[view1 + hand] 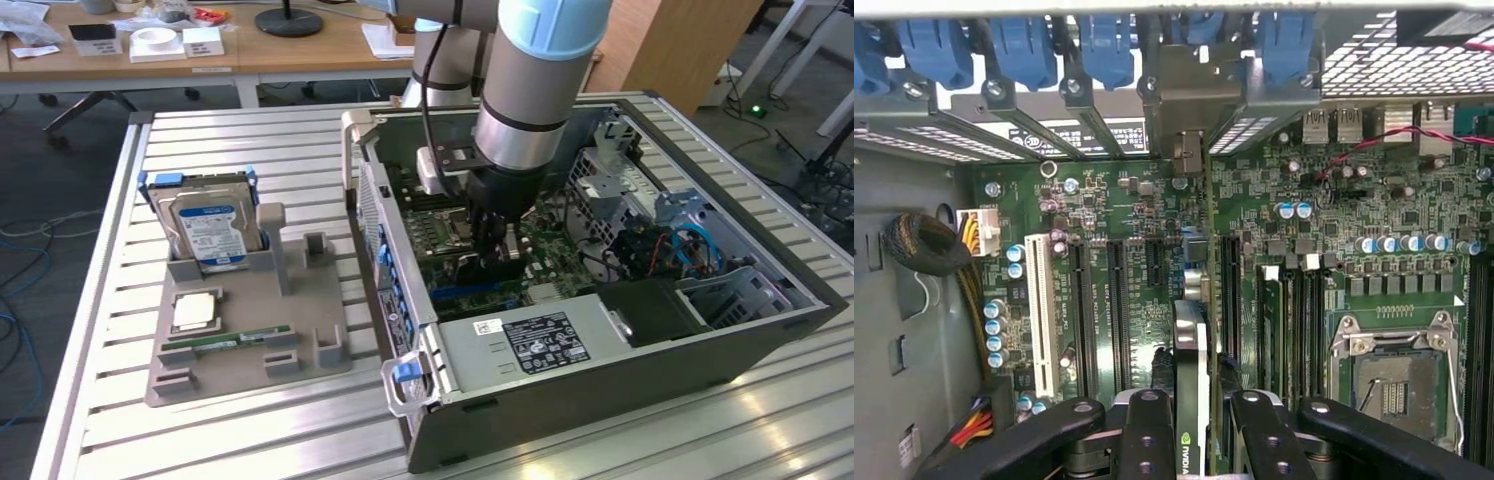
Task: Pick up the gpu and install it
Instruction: 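Insert the gpu into the slot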
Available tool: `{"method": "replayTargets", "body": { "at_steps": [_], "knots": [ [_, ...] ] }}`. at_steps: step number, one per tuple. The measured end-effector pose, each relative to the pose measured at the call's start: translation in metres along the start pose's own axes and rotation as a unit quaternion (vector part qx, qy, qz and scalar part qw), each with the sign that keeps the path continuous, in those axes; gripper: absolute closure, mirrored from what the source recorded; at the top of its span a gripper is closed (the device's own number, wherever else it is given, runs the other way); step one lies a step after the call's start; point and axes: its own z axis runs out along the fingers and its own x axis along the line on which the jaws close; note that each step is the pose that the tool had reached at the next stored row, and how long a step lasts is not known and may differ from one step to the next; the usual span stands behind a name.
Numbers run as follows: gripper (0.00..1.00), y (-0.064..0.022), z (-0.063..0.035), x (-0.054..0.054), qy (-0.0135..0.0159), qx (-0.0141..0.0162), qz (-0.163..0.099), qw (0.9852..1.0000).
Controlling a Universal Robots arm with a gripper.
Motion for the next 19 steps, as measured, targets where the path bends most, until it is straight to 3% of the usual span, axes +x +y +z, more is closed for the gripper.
{"method": "replayTargets", "body": {
  "at_steps": [19],
  "knots": [
    [0.73, 0.0007, 0.0037, 0.0004, 0.0004, 0.0003, 0.01, 0.9999]
  ]
}}
